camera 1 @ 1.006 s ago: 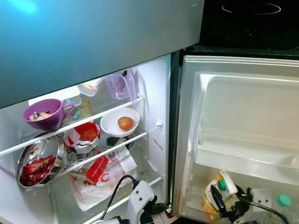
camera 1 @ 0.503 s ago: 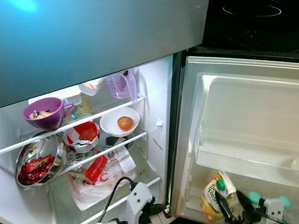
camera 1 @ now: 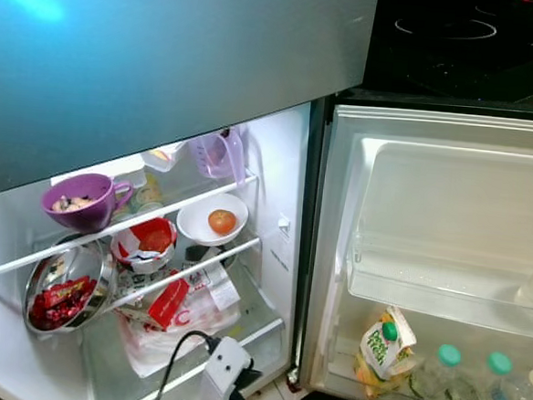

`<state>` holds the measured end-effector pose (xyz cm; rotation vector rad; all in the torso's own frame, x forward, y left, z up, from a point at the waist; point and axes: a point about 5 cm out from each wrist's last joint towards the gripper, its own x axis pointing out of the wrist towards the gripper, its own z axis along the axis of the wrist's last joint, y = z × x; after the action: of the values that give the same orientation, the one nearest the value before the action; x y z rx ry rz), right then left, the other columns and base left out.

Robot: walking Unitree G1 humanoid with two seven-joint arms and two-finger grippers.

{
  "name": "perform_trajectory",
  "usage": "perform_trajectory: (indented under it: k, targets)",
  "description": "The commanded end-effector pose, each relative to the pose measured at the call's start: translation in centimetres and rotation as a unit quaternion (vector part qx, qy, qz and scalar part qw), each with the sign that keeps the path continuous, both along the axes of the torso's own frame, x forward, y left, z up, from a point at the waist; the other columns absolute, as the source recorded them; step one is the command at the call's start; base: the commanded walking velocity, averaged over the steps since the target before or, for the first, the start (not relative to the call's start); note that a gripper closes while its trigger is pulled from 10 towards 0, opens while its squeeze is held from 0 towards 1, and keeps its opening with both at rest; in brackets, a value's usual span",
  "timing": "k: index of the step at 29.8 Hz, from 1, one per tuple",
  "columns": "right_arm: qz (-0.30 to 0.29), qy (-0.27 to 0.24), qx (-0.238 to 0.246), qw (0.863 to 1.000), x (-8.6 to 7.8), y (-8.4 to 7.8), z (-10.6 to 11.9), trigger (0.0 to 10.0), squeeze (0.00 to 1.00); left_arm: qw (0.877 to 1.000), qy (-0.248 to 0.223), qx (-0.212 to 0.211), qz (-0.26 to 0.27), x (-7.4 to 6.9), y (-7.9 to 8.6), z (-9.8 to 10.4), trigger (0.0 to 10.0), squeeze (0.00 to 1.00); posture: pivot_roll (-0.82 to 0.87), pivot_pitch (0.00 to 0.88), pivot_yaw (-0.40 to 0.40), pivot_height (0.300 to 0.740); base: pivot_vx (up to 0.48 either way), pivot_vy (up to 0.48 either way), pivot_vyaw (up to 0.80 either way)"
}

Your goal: Restocking fridge

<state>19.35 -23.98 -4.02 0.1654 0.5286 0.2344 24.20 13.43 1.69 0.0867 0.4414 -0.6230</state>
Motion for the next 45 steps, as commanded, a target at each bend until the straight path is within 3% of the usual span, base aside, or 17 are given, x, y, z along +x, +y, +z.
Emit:
perform_trajectory:
  k: [1, 4, 7, 11, 12, 16, 20, 34, 45]
  targets:
    - [0.002, 0.021, -0.016, 1.0, -0.3, 0.2, -0.5, 10.0, 0.0, 0.991, 0.059, 0.084, 0.09, -0.7, 3.0, -2.7, 10.0, 0.0, -0.03, 0.131, 0.034, 0.61, 0.0, 0.0, 0.0]
    - [-0.02, 0.063, -0.049, 0.997, -0.3, 0.3, -1.3, 10.0, 0.0, 0.971, 0.113, 0.094, 0.188, -1.2, 5.0, -4.5, 10.0, 0.0, -0.04, 0.113, 0.034, 0.61, 0.0, 0.0, 0.0]
    - [-0.042, 0.084, -0.071, 0.993, -0.8, 0.1, -1.9, 10.0, 0.0, 0.966, 0.127, 0.088, 0.207, -1.7, 5.4, -5.3, 10.0, 0.0, -0.05, 0.103, 0.032, 0.61, 0.0, 0.0, 0.0]
    - [-0.067, 0.101, -0.088, 0.989, -1.2, -0.1, -2.2, 10.0, 0.0, 0.963, 0.145, 0.088, 0.209, -2.3, 5.4, -6.1, 10.0, 0.0, -0.05, 0.102, 0.031, 0.61, 0.0, 0.0, 0.0]
    - [-0.098, 0.127, -0.105, 0.981, -1.7, -0.4, -2.7, 10.0, 0.0, 0.964, 0.147, 0.084, 0.206, -2.7, 5.0, -6.5, 10.0, 0.0, -0.05, 0.094, 0.038, 0.61, 0.0, 0.0, 0.0]
    - [-0.126, 0.143, -0.103, 0.976, -1.7, -0.2, -2.9, 10.0, 0.0, 0.963, 0.149, 0.067, 0.212, -2.9, 4.6, -6.7, 10.0, 0.0, -0.05, 0.089, 0.046, 0.61, 0.0, 0.0, 0.0]
    - [-0.125, 0.128, -0.091, 0.98, -0.9, 0.9, -2.8, 10.0, 0.0, 0.959, 0.145, 0.075, 0.229, -2.8, 4.3, -7.1, 10.0, 0.0, -0.06, 0.09, 0.047, 0.624, 0.0, 0.0, 0.0]
    - [-0.106, 0.147, -0.111, 0.977, -1.0, 1.6, -3.2, 10.0, 0.0, 0.961, 0.143, 0.093, 0.219, -3.0, 4.3, -7.6, 10.0, 0.0, -0.07, 0.083, 0.026, 0.679, 0.0, 0.0, 0.0]
    - [-0.084, 0.152, -0.101, 0.98, -1.2, 2.3, -3.4, 10.0, 0.0, 0.962, 0.144, 0.094, 0.21, -3.3, 4.2, -7.9, 10.0, 0.0, -0.07, 0.085, 0.023, 0.679, 0.0, 0.0, 0.0]
